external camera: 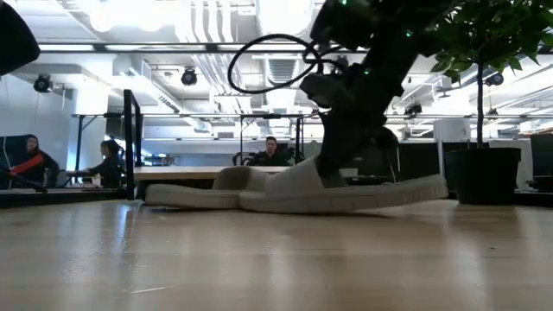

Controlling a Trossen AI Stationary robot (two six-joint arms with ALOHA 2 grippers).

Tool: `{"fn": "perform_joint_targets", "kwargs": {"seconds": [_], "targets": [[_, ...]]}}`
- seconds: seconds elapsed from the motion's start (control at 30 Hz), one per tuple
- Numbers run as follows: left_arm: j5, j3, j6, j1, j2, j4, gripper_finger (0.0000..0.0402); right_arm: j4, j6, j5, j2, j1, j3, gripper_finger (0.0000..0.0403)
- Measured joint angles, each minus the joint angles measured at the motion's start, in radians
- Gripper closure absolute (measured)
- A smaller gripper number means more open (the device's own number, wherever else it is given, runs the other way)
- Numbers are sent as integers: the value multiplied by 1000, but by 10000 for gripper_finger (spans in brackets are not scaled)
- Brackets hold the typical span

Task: Pick and place slides into the shelf
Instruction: Move the gray slipper to the top center of the table

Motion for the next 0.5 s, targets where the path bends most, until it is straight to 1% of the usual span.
{"fn": "perform_joint_targets", "kwargs": {"seconds": [0.17, 0.33, 0.5], "targets": [[0, -2, 0, 0, 0, 1, 402, -49, 16, 13, 0, 43, -2, 381], [-2, -12, 0, 0, 1, 1, 402, -155, 121, 44, 0, 84, -38, 381], [-3, -37, -2, 0, 1, 2, 402, -172, 193, 48, -2, 155, -55, 381]]}}
